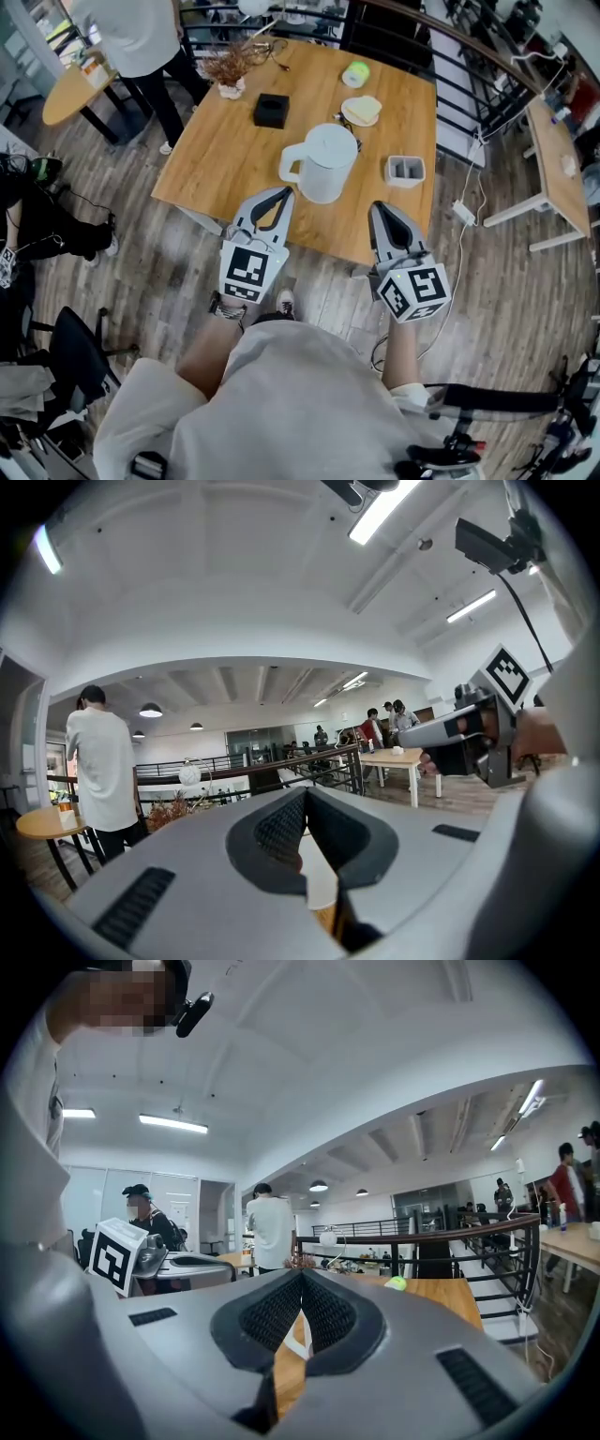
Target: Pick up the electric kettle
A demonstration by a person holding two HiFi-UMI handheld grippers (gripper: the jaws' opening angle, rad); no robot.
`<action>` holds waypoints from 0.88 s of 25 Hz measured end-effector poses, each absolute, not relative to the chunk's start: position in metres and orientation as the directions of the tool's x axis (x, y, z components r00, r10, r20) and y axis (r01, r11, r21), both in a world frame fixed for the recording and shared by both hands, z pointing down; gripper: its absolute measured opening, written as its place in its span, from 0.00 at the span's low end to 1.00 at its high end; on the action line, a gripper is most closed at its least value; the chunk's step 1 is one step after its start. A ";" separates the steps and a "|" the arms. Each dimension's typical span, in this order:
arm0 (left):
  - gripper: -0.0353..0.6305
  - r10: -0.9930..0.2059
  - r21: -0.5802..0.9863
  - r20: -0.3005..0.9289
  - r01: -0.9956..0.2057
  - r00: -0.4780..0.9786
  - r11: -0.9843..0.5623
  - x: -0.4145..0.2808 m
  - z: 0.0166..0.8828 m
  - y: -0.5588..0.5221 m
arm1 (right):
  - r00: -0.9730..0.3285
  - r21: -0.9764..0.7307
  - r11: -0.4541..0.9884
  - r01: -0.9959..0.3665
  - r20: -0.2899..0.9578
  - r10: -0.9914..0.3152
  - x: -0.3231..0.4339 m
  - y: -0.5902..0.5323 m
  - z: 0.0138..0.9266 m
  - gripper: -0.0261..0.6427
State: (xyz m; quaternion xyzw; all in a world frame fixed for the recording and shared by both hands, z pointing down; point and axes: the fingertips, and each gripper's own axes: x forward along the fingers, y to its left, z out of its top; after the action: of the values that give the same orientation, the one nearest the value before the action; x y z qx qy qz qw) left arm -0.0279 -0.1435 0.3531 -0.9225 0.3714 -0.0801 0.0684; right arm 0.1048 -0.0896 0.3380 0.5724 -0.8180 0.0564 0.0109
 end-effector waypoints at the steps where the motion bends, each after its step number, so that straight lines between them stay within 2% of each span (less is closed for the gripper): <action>1: 0.06 -0.694 -0.187 0.096 -0.672 0.713 -0.717 -0.028 0.352 -0.148 | -0.341 -0.080 0.335 -0.939 0.079 -0.937 0.105 -0.094 0.337 0.06; 22: 0.06 -0.705 -0.177 0.118 -0.684 0.699 -0.708 -0.052 0.370 -0.211 | -0.279 -0.088 0.275 -0.957 0.035 -0.960 0.110 -0.146 0.340 0.06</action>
State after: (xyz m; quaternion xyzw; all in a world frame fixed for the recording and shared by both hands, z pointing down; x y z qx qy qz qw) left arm -0.0520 -0.2111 0.3699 -0.9198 0.3776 -0.0889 0.0597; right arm 0.1103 -0.1462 0.3398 0.6004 -0.7983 0.0459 -0.0126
